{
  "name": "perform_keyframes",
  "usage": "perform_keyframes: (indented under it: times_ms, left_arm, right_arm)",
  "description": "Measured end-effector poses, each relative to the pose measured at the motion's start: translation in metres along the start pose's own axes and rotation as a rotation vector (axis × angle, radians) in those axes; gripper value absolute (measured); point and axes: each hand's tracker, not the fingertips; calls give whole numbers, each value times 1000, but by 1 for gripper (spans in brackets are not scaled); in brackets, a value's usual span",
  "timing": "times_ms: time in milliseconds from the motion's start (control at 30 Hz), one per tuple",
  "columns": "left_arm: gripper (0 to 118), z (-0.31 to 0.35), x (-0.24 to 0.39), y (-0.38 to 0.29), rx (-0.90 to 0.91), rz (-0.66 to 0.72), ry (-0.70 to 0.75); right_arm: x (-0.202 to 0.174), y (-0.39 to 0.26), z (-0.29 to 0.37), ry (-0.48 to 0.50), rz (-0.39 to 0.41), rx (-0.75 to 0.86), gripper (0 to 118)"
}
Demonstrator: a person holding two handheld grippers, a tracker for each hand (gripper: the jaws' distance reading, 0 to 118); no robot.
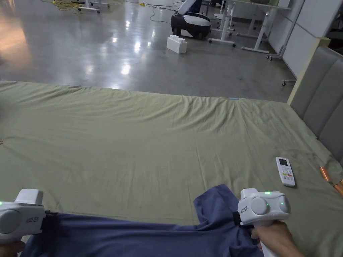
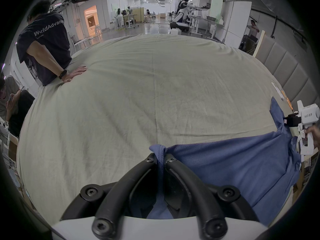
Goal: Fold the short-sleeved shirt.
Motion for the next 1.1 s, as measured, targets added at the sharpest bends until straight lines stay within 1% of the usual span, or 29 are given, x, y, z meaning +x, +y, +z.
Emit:
perform_keyframes:
  times_ms: [33, 100, 167, 233, 433, 600, 667, 767, 900, 967, 1100]
  left_arm:
    - [7, 3, 0, -1, 6, 0, -2]
    - [7, 7, -3, -3, 18, -2, -7]
    - [7, 17, -6, -4, 30, -1, -18]
    - [7, 25, -8, -7, 49, 14, -32]
    - [7, 71, -19, -21, 125, 18, -66]
    - [7, 111, -31, -46, 179, 23, -95]
    - [7, 128, -36, -61, 192, 14, -113]
    - [7, 149, -43, -88, 204, 7, -129]
    - [7, 165, -53, -125, 187, 43, -168]
    - [7, 168, -54, -149, 162, 31, -169]
    - [7, 163, -52, -184, 42, 21, -169]
  right_arm:
    - [-2, -3, 4, -3, 15, 16, 1]
    - [-1, -11, 18, 3, 4, 59, 1]
    - [5, -16, 33, 35, -57, 112, 1]
    - [9, -24, 53, 54, -76, 152, 1]
    - [16, -48, 121, 74, -52, 258, 1]
    - [18, -82, 173, 74, -38, 297, 1]
    - [17, -103, 191, 71, -19, 310, 1]
    - [15, -135, 211, 72, -2, 311, 1]
    - [12, -176, 225, 71, -1, 286, 1]
    - [9, -198, 224, 71, 17, 237, 1]
    - [6, -233, 201, 75, 40, 121, 1]
